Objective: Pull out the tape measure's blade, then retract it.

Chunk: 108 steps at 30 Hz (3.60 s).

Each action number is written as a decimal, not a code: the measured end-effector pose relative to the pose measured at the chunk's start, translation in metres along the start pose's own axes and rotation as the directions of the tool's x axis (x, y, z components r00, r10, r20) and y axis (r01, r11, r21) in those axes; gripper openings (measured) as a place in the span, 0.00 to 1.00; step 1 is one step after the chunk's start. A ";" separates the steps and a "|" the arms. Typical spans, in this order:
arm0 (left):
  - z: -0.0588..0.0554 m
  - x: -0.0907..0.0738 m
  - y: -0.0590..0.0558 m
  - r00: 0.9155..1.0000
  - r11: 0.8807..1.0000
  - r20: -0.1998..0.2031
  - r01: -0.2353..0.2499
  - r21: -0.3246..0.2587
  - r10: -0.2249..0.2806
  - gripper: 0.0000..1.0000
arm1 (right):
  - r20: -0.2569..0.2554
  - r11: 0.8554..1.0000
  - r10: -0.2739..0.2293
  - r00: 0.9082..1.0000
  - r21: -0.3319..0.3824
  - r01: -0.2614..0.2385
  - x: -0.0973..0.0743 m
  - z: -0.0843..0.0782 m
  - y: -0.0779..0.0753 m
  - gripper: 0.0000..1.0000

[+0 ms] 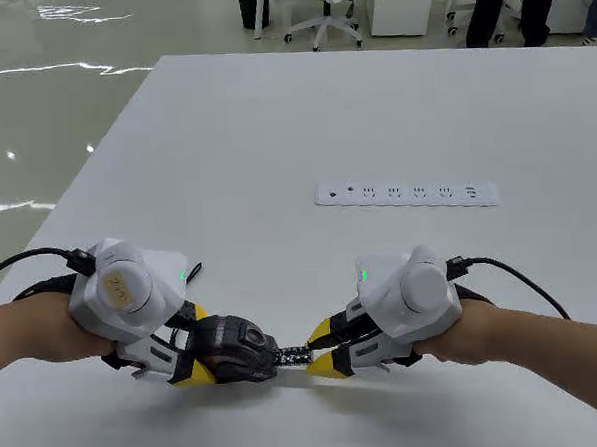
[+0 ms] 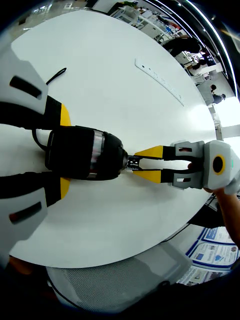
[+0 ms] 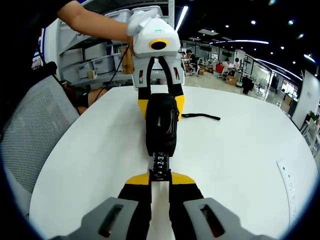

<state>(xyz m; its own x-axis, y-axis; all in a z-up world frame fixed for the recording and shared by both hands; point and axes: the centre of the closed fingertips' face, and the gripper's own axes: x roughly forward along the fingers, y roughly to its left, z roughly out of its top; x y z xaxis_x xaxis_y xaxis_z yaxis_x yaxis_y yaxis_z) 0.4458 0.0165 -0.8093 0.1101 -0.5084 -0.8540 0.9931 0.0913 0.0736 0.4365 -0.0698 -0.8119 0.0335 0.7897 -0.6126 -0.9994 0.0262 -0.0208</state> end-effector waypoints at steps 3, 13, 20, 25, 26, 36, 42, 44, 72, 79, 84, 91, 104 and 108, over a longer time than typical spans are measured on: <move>0.000 0.000 -0.001 1.000 1.000 -0.001 0.000 0.000 0.000 0.27 | 0.001 1.000 0.001 1.000 0.000 -0.001 0.000 0.000 0.000 0.11; 0.000 0.001 0.000 1.000 1.000 -0.002 0.001 0.001 -0.001 0.27 | 0.002 1.000 0.001 1.000 0.005 -0.001 -0.001 -0.001 0.000 0.11; 0.000 0.001 0.001 1.000 1.000 -0.003 0.001 0.000 -0.001 0.27 | 0.002 1.000 -0.001 1.000 0.003 0.001 -0.003 -0.002 0.000 0.11; -0.001 0.001 0.001 1.000 1.000 -0.004 0.001 -0.002 -0.001 0.27 | 0.001 1.000 -0.003 1.000 -0.002 0.003 -0.004 -0.003 -0.001 0.11; -0.001 0.001 0.001 1.000 1.000 -0.003 0.001 -0.003 -0.001 0.27 | 0.000 1.000 -0.003 1.000 -0.002 0.003 -0.004 -0.003 0.000 0.11; -0.001 0.002 0.002 1.000 1.000 -0.002 -0.001 -0.004 0.001 0.27 | 0.001 1.000 0.000 1.000 0.004 0.000 -0.004 -0.003 0.000 0.11; -0.001 0.002 0.002 1.000 1.000 -0.002 0.000 -0.004 0.000 0.27 | 0.003 1.000 0.001 1.000 0.004 -0.001 -0.005 -0.003 0.000 0.11; -0.001 0.002 0.002 1.000 1.000 -0.004 0.000 -0.003 0.000 0.27 | 0.004 1.000 0.001 1.000 0.005 -0.001 -0.006 -0.003 0.000 0.11; 0.000 0.001 0.000 1.000 1.000 -0.004 -0.001 -0.005 0.000 0.27 | 0.008 1.000 0.004 1.000 0.009 -0.004 -0.010 -0.006 0.000 0.11; 0.000 0.001 0.001 1.000 1.000 -0.008 -0.001 -0.004 0.001 0.27 | 0.008 1.000 0.004 1.000 0.008 -0.004 -0.012 -0.007 0.001 0.11; 0.000 0.001 0.001 1.000 1.000 -0.008 0.000 -0.004 0.000 0.27 | 0.008 1.000 0.003 1.000 0.008 -0.003 -0.014 -0.008 0.001 0.11; 0.000 0.002 0.001 1.000 1.000 -0.010 -0.001 -0.003 0.001 0.27 | 0.008 1.000 0.004 1.000 0.007 -0.004 -0.016 -0.010 0.002 0.11; 0.000 0.002 0.001 1.000 1.000 -0.010 0.000 -0.002 0.000 0.27 | 0.008 1.000 0.004 1.000 0.007 -0.004 -0.019 -0.011 0.001 0.11; 0.000 0.002 0.001 1.000 1.000 -0.010 -0.001 -0.003 0.001 0.27 | 0.008 1.000 0.003 1.000 0.007 -0.004 -0.019 -0.012 0.001 0.11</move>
<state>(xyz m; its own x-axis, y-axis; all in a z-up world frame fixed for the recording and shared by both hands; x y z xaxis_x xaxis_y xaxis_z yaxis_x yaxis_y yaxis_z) 0.4474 0.0154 -0.8106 0.1107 -0.4998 -0.8590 0.9929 0.0940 0.0732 0.4346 -0.0923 -0.8095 0.0300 0.7946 -0.6064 -0.9995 0.0278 -0.0129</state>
